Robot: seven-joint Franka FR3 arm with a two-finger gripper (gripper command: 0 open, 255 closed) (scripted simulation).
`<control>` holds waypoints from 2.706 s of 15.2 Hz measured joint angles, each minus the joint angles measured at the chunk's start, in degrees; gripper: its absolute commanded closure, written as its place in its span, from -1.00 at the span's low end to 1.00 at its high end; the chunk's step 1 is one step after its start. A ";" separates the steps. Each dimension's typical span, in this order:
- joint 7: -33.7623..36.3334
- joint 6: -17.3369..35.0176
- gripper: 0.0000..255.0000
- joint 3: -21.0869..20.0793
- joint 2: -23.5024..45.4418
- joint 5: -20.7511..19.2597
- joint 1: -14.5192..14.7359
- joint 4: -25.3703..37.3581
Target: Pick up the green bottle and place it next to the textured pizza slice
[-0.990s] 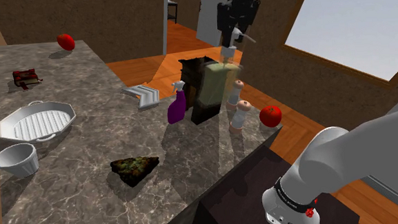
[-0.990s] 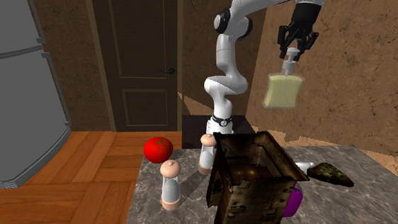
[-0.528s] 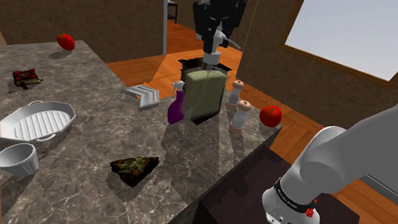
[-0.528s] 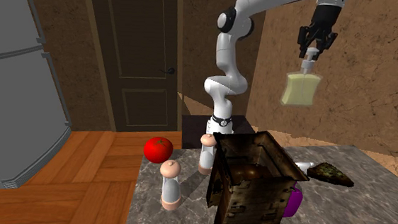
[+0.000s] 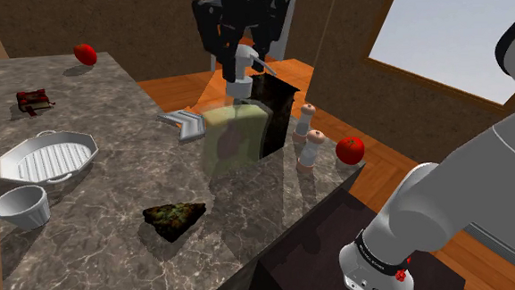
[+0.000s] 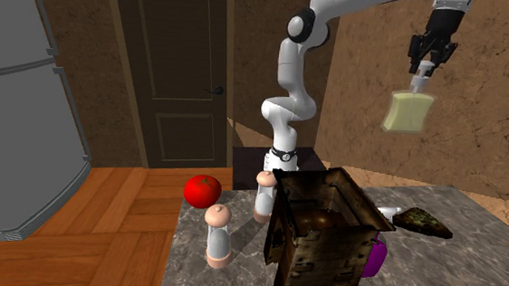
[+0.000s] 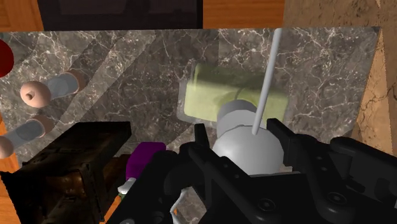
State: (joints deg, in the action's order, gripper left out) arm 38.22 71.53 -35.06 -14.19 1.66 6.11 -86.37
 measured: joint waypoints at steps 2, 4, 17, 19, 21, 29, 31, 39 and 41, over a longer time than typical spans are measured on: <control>4.15 -0.57 1.00 -3.37 3.19 -1.08 0.83 3.07; 7.79 -0.49 1.00 -6.11 5.86 -2.28 1.80 4.88; 7.63 10.08 1.00 -5.29 1.45 0.59 2.41 -9.04; 7.52 11.47 1.00 -5.19 0.91 0.89 2.50 -10.86; 7.33 12.98 1.00 -5.01 0.24 1.28 2.61 -12.91; 6.99 19.34 1.00 -4.86 -1.52 2.34 3.07 -20.70; 6.87 20.98 1.00 -4.85 -1.62 2.42 3.09 -22.44; 7.40 27.19 1.00 -5.56 -1.66 2.71 3.44 -28.68; 7.44 28.59 1.00 -5.68 -1.63 2.74 3.48 -30.07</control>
State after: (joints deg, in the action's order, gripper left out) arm 45.66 100.12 -40.75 -15.82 4.41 9.59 -116.43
